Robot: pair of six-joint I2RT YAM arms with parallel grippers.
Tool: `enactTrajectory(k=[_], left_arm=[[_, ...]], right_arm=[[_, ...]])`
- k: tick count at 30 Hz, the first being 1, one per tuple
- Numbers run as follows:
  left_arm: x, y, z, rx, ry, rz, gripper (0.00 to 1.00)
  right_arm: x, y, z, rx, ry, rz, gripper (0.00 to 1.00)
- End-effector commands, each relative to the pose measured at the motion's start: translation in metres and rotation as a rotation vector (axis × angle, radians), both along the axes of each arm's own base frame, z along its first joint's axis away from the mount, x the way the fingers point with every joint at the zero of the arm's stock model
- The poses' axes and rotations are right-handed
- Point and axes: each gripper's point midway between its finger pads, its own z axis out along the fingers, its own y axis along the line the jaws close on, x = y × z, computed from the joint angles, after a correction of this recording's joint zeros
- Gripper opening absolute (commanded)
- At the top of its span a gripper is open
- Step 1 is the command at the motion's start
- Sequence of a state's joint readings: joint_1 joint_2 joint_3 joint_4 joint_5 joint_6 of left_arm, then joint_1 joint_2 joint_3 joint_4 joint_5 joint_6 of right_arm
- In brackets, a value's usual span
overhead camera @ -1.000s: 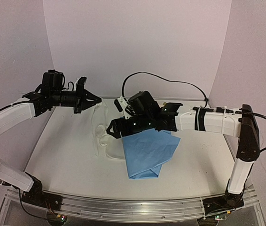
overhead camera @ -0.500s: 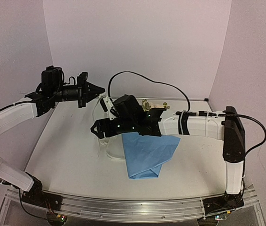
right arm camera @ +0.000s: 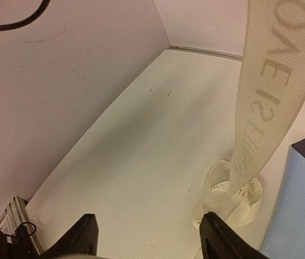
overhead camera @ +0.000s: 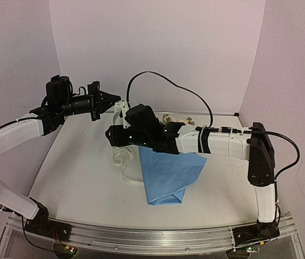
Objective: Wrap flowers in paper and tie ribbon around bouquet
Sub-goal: Pass from the left arm to the right
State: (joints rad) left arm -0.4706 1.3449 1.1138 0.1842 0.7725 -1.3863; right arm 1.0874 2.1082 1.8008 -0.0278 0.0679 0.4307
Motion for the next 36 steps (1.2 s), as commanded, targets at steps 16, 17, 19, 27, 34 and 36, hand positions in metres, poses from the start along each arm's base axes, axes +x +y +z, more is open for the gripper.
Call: enactTrajectory(k=[16, 17, 19, 27, 34, 36], left_arm=[[0.025, 0.023, -0.069, 0.246, -0.059, 0.093, 0.46], [0.025, 0.028, -0.082, 0.297, -0.047, 0.105, 0.49], [0.024, 0.038, -0.105, 0.403, -0.04, 0.134, 0.54], [-0.003, 0.074, -0.205, 0.734, 0.073, 0.2, 0.6], [-0.024, 0.049, -0.277, 0.975, 0.102, 0.082, 0.57], [-0.022, 0.04, -0.287, 1.022, 0.09, 0.061, 0.57]], right_arm=[[-0.005, -0.253, 0.014, -0.444, 0.024, -0.492, 0.0], [-0.003, -0.275, 0.015, -0.471, 0.037, -0.527, 0.0], [0.002, -0.315, 0.018, -0.508, 0.058, -0.598, 0.0], [0.025, -0.378, 0.031, -0.602, 0.104, -0.723, 0.0], [0.041, -0.394, 0.048, -0.6, 0.096, -0.776, 0.0], [0.042, -0.395, 0.051, -0.59, 0.098, -0.778, 0.0]])
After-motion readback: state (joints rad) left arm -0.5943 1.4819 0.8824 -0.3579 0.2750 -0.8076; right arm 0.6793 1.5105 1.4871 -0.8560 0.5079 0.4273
